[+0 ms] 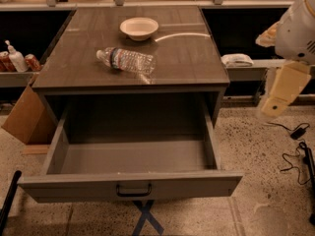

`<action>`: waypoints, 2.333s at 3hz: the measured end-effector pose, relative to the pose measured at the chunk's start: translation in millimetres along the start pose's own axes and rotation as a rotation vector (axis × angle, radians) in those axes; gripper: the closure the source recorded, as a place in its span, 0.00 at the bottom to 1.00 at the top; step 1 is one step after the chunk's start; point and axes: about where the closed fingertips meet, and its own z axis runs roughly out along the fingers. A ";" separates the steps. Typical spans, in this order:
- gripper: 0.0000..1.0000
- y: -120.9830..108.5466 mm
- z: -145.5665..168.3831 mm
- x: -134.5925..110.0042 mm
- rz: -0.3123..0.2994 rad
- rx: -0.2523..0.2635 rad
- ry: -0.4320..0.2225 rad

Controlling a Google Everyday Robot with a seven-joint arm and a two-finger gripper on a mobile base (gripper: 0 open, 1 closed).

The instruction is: Place water bottle into top drawer

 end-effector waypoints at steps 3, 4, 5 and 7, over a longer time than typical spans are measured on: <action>0.00 -51.6 40.4 -28.6 0.006 -0.009 -0.144; 0.00 -93.2 62.7 -58.1 -0.029 -0.002 -0.217; 0.00 -124.7 95.0 -93.3 -0.041 -0.018 -0.289; 0.00 -138.8 172.3 -202.0 0.008 -0.090 -0.342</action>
Offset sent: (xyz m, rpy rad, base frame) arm 0.0237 0.0097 -0.0113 0.0810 0.0043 0.0118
